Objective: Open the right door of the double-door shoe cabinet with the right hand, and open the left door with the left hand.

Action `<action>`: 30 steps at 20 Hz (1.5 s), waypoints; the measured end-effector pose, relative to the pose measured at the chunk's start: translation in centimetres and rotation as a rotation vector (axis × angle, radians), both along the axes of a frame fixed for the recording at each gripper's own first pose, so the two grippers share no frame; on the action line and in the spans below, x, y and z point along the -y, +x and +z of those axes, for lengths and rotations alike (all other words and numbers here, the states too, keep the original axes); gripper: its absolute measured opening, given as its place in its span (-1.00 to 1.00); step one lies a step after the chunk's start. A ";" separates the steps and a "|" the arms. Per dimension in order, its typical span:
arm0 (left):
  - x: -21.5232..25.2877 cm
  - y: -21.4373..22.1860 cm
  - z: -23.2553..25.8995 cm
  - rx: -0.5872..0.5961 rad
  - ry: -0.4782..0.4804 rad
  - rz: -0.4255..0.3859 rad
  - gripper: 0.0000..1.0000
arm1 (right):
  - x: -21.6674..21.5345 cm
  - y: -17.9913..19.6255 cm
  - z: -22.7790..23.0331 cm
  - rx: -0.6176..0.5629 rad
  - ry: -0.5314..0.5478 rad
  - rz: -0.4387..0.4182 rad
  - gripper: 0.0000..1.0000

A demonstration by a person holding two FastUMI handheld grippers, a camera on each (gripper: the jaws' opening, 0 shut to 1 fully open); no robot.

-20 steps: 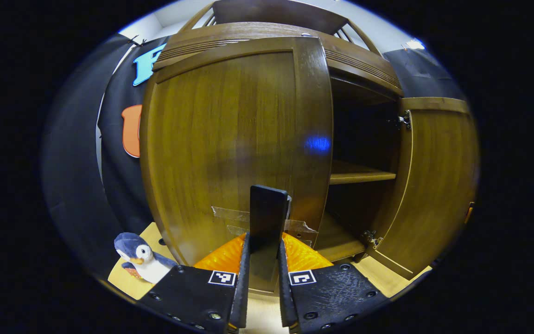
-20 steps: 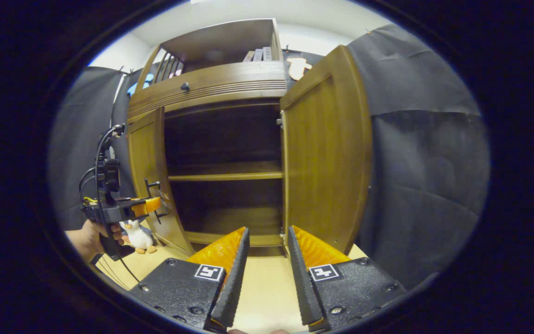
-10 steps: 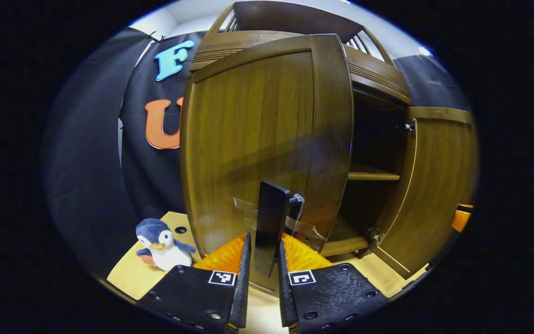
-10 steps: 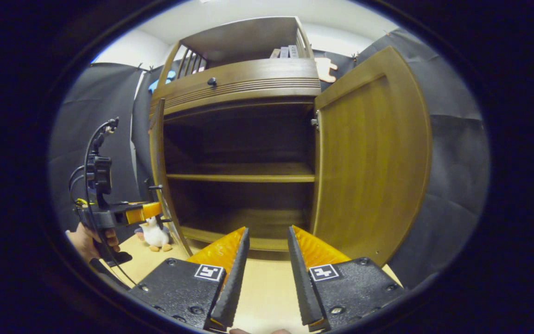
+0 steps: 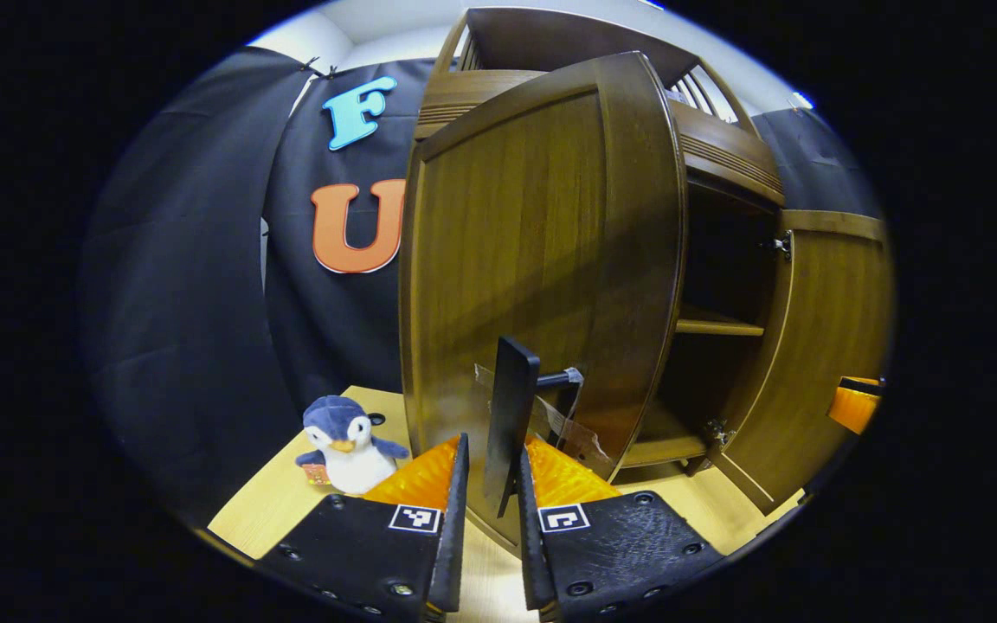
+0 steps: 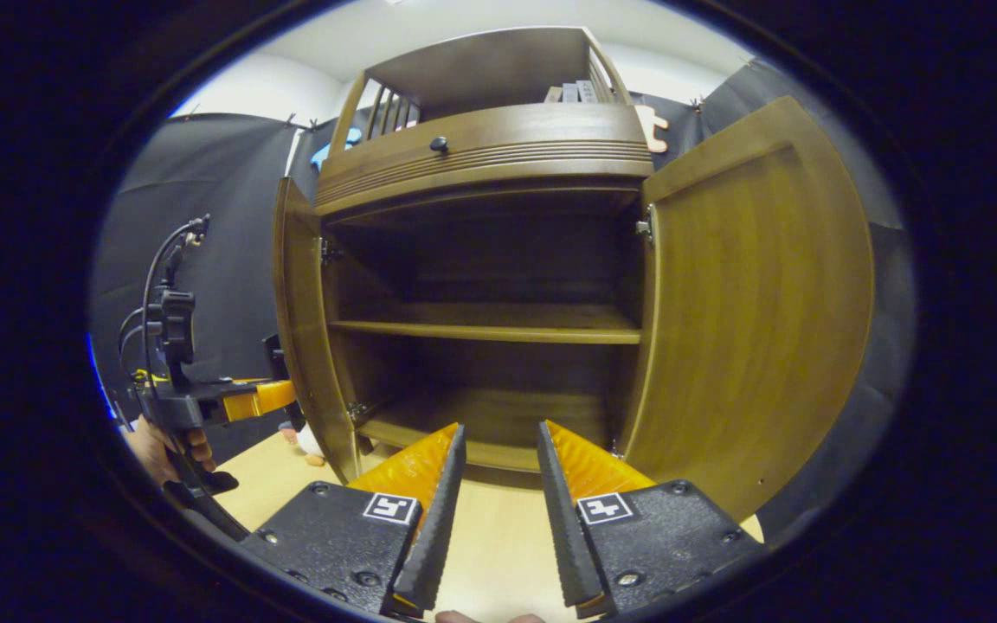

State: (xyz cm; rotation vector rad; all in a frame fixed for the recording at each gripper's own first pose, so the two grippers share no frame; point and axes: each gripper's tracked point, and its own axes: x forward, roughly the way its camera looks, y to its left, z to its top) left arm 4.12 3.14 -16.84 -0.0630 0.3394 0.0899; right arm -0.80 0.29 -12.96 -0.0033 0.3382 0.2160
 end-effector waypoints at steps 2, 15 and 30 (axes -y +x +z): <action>-0.8 -0.5 0.1 0.000 -0.003 0.020 -0.46 | -0.3 0.1 -0.1 -0.002 -0.003 0.006 0.11; -4.5 -3.4 -0.9 -0.005 -0.055 0.076 -0.46 | -3.9 1.1 -1.2 -0.057 0.016 0.043 0.38; -11.5 -6.2 -1.0 -0.024 0.002 0.169 -0.73 | -7.0 2.0 -1.4 -0.047 0.002 0.058 0.34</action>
